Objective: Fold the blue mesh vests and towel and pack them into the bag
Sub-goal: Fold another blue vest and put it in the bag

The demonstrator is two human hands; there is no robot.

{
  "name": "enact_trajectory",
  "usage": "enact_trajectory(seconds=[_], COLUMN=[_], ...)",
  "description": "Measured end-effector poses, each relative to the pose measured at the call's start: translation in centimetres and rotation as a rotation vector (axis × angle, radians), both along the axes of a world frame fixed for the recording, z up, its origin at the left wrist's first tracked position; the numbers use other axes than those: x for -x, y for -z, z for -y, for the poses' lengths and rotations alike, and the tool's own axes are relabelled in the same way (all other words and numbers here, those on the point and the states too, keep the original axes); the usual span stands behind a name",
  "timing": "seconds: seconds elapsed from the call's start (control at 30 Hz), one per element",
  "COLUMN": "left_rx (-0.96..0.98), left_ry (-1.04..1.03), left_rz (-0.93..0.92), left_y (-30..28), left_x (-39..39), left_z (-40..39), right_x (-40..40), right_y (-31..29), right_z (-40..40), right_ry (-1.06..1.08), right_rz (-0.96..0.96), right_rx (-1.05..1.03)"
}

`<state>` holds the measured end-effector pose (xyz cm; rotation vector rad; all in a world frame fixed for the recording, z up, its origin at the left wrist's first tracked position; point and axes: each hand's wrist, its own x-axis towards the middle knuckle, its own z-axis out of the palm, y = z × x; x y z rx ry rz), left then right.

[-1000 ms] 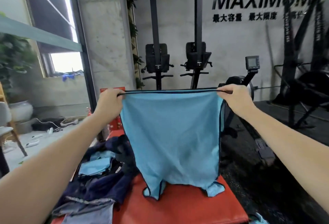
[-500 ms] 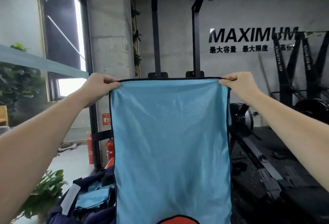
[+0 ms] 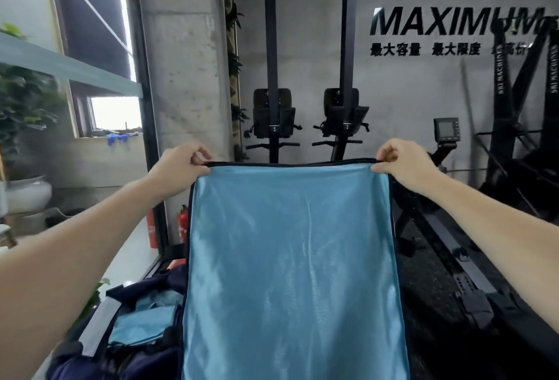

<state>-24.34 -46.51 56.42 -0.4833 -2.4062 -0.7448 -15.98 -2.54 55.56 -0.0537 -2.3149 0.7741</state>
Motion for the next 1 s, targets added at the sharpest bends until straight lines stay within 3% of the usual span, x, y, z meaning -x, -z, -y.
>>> enact_trajectory(seconds=[0.17, 0.33, 0.53, 0.73, 0.9, 1.0], left_rx=[0.065, -0.160, -0.178, -0.121, -0.092, 0.038], left_ry=[-0.113, -0.188, -0.146, -0.068, -0.047, -0.014], left_rz=[-0.064, -0.195, -0.296, -0.139, 0.017, 0.101], left_y=[-1.4, -6.7, -6.1, 3.9, 17.1, 24.2], left_x=[4.8, 5.4, 1.7, -4.0, -10.1, -14.3], left_z=[-2.7, -4.4, -3.6, -1.3, 0.4, 1.6], right_x=[5.4, 6.6, 3.3, -3.0, -10.3, -14.4], right_y=[-1.2, -5.9, -5.4, 3.3, 14.3, 20.4], right_z=[-0.3, 0.9, 0.7, 1.1, 1.7, 1.8], right_ry=[0.088, 0.015, -0.009, -0.057, -0.153, -0.175], right_rz=[-0.033, -0.202, -0.267, -0.099, 0.250, 0.452], right_rx=[-0.122, 0.187, 0.079, -0.050, -0.048, -0.093])
